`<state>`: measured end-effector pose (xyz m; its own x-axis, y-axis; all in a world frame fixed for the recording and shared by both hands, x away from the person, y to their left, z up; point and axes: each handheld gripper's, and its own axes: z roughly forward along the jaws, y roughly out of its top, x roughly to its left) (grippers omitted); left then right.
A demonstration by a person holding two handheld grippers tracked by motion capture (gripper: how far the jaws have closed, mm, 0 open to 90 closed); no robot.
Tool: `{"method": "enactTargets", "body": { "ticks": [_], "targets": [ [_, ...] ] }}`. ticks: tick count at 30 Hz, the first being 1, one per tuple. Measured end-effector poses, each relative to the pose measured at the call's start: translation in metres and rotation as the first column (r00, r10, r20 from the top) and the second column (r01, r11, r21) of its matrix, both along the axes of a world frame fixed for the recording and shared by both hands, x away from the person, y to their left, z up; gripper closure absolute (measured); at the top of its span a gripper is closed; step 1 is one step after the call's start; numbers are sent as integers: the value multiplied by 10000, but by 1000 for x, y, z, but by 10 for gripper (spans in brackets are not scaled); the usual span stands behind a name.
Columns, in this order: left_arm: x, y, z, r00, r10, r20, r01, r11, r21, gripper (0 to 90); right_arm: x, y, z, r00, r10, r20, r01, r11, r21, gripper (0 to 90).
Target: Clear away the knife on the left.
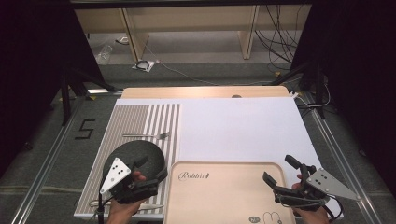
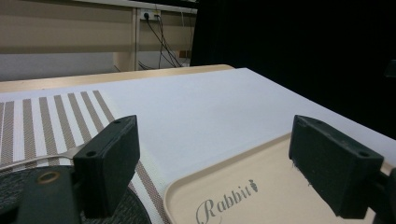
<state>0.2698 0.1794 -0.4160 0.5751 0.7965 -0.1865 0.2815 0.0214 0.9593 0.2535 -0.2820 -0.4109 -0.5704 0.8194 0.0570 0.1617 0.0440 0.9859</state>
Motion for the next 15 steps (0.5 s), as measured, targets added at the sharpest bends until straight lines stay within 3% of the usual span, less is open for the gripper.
{"method": "enactTargets", "body": {
  "ticks": [15],
  "targets": [
    [0, 0, 0, 10000, -13, -46, 13, 10000, 37, 162, 0, 0, 0, 10000, 56, 11, -56, 10000, -36, 85]
  ]
}}
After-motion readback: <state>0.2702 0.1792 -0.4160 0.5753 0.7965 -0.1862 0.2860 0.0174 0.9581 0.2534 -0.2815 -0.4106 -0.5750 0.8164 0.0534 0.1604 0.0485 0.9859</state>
